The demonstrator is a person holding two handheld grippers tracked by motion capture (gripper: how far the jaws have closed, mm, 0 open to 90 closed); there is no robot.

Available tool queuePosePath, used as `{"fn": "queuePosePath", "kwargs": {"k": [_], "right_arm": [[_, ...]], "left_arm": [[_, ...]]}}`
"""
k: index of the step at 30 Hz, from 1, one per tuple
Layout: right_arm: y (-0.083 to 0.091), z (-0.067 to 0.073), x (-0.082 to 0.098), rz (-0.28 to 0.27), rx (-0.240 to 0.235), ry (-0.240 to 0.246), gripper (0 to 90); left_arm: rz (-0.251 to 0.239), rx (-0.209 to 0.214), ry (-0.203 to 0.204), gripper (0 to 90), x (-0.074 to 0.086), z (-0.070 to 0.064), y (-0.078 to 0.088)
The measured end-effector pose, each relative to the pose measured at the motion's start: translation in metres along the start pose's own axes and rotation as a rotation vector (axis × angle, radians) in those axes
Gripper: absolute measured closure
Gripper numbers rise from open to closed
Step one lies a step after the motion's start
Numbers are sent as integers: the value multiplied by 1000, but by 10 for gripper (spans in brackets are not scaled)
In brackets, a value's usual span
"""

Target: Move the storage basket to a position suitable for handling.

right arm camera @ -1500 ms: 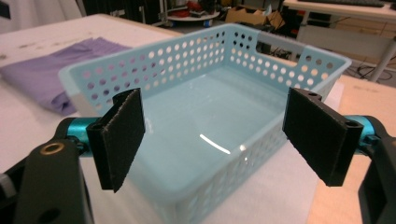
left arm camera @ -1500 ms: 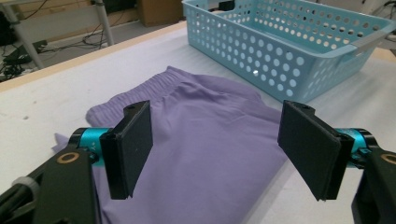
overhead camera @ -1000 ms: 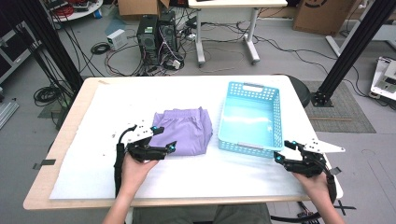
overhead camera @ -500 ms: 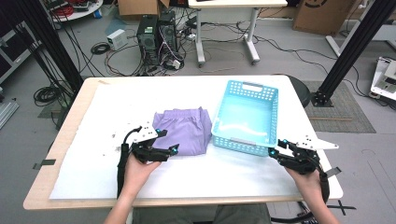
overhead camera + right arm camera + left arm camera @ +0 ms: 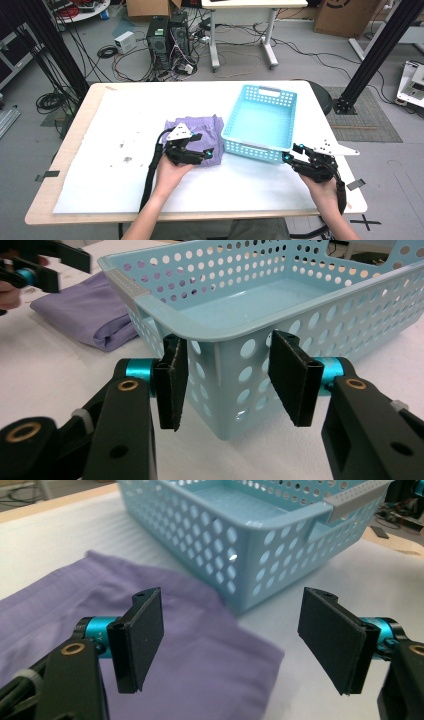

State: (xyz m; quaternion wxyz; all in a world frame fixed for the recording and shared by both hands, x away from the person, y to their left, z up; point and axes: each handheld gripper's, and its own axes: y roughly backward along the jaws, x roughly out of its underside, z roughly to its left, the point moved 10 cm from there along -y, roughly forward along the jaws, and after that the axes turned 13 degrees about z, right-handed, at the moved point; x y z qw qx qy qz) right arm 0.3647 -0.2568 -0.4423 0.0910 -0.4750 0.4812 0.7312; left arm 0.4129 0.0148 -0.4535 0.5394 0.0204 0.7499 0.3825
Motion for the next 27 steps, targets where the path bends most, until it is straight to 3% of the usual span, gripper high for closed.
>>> {"fn": "queuePosePath", "kwargs": {"k": [6,9,11,13,19,24,25,27], "right_arm": [[-1,3,-4,4,-5,11,515],[-3,4,-5,13,-13,14,515],[-5,5,-5,18,-6,18,509],[-4,5,-6,12,11,18,507],[0,11,-11,15,-12,19,515],[2,38,-20,4,-46,61,514],[2,38,-20,4,-46,61,514],[-4,57,-22,19,-82,74,519]], "left_arm": [[10,46,-14,264,-14,-5,-29],[24,105,-1,292,-20,-9,-45],[32,85,-6,310,-23,-8,-47],[18,70,-16,342,-28,-8,-44],[-9,50,-18,361,-34,-5,-33],[-67,60,7,361,-39,7,-4],[-67,60,7,364,-39,7,-4],[-82,37,11,387,-40,15,7]]}}
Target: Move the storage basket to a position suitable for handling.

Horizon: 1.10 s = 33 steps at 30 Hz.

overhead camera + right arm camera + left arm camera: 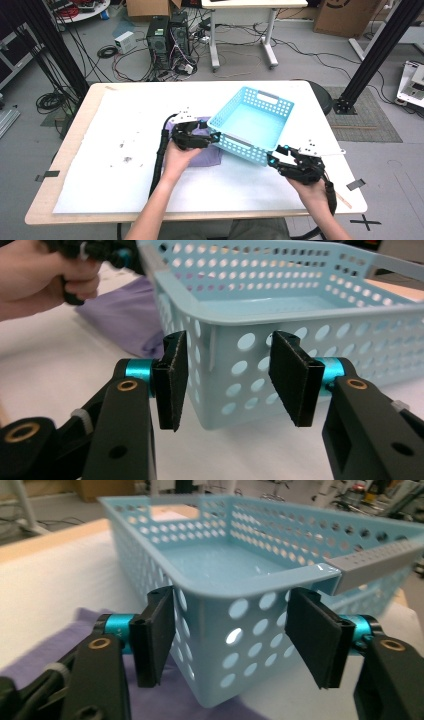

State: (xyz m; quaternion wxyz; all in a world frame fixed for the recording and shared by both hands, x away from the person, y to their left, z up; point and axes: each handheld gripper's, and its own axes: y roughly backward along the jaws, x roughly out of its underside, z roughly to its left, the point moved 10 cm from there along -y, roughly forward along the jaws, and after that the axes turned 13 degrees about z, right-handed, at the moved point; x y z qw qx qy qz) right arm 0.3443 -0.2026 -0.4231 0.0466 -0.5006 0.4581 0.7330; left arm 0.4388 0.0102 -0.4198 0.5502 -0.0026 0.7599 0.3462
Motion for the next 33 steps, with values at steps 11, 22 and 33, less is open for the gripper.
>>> {"fn": "queuePosePath", "kwargs": {"k": [11,22,33], "right_arm": [[-63,70,-23,-26,18,104,492],[-80,80,-19,22,-57,103,357],[-33,-29,-6,-80,72,55,284]], "left_arm": [[-18,-141,90,410,30,61,43],[-19,-244,117,252,48,68,67],[13,-233,23,236,63,-1,59]]}}
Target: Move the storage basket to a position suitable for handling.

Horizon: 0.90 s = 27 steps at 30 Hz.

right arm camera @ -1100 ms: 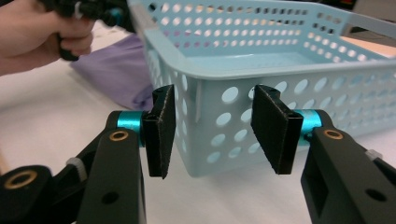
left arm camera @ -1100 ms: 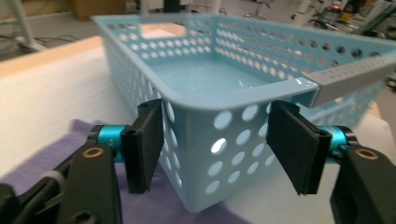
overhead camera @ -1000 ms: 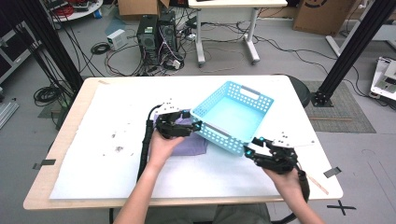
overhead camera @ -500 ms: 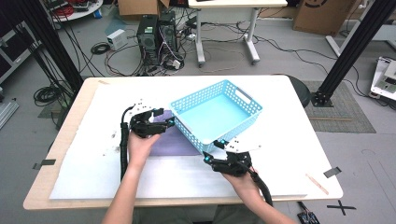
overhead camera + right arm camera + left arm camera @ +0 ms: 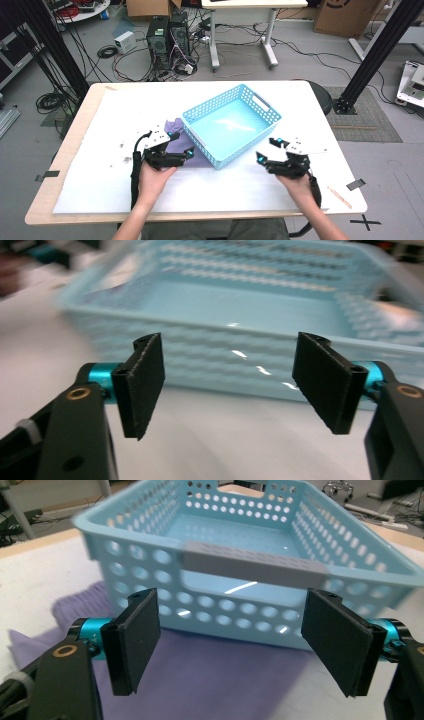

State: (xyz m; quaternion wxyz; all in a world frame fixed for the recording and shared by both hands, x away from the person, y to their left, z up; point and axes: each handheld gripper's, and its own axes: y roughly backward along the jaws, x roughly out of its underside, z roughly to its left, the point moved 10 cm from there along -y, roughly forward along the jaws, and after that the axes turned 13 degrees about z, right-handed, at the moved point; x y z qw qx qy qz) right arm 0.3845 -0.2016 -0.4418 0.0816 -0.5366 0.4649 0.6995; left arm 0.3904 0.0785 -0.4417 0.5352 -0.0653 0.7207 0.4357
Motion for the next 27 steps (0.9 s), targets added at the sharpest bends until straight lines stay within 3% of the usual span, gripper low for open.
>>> {"fn": "queuePosePath", "kwargs": {"k": [2,3,4,5,6,7,10,15,17,21,24,27], "right_arm": [[1,-28,2,8,41,-27,267],[0,-40,3,17,41,-30,265],[-3,-61,8,46,43,-51,266],[-3,-61,8,46,43,-51,266],[-5,-67,9,56,42,-45,267],[-10,-84,13,69,46,-53,267],[-19,-99,14,102,46,-43,267],[-35,-112,12,118,-8,-34,267],[-46,-120,12,162,-29,-34,269],[-49,-122,9,118,-44,-25,290],[-54,-119,11,124,-80,-22,359],[-57,-115,11,140,-50,8,338]], "left_arm": [[-3,5,3,236,4,-11,-2],[2,7,-2,236,6,-15,-2],[4,5,0,236,8,-20,-3],[6,3,-3,236,9,-23,-4],[10,6,-9,236,11,-29,-5],[12,2,-14,236,12,-33,-5],[14,-6,-24,238,14,-43,-9],[47,6,-23,238,16,-58,-25],[52,2,-23,238,15,-60,-31],[46,9,-17,238,10,-63,-41],[39,26,-3,237,7,-64,-45],[39,24,-8,236,6,-62,-43]]}}
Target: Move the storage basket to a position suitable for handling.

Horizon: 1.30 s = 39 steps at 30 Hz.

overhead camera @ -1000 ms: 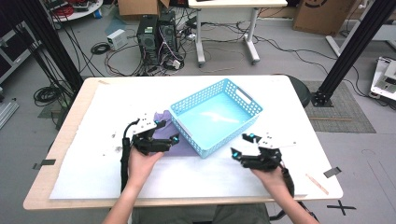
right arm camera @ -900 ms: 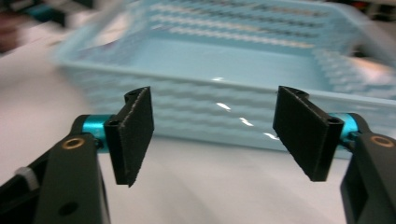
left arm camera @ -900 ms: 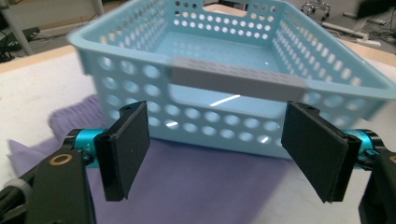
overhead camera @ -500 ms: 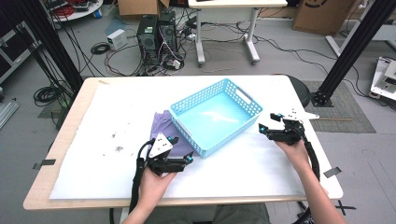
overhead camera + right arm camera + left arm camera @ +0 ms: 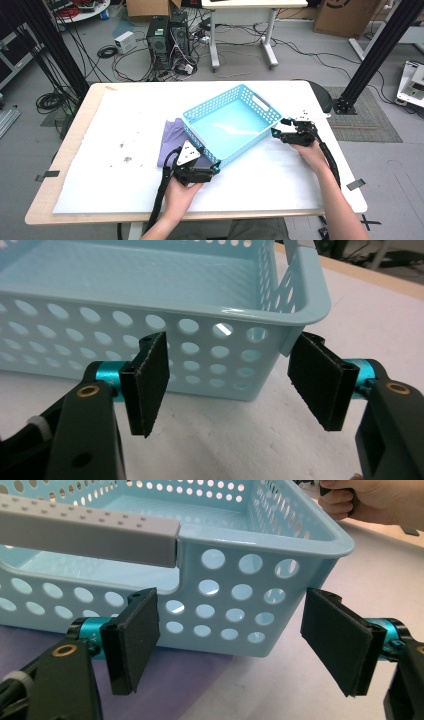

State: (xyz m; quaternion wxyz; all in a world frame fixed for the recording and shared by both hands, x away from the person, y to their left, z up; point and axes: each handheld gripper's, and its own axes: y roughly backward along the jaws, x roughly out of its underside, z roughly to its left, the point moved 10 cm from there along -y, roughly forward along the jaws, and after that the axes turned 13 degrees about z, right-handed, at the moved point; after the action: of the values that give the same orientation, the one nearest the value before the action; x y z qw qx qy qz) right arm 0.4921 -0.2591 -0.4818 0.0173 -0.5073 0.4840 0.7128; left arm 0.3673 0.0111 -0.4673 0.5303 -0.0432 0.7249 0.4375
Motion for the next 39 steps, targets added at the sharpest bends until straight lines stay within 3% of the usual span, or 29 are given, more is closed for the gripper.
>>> {"fn": "queuePosePath", "kwargs": {"k": [6,12,15,22,26,30,34,39], "right_arm": [[9,7,0,11,-10,18,361],[28,30,-6,-18,-9,58,360],[34,48,-5,-49,-28,80,361],[29,90,9,-42,-37,123,359],[27,97,14,-32,-44,132,353],[26,95,17,-19,-38,116,321],[23,88,16,-17,-11,104,291],[16,81,9,-12,-4,94,279]], "left_arm": [[-51,-6,18,236,-7,13,18],[-110,-16,61,239,-12,39,46],[-113,-26,84,242,-8,56,57],[-91,-83,146,253,11,90,68],[-70,-77,133,252,21,91,73],[-57,-69,91,247,25,84,74],[-25,-76,34,247,24,74,65],[0,-69,25,242,17,73,50]]}}
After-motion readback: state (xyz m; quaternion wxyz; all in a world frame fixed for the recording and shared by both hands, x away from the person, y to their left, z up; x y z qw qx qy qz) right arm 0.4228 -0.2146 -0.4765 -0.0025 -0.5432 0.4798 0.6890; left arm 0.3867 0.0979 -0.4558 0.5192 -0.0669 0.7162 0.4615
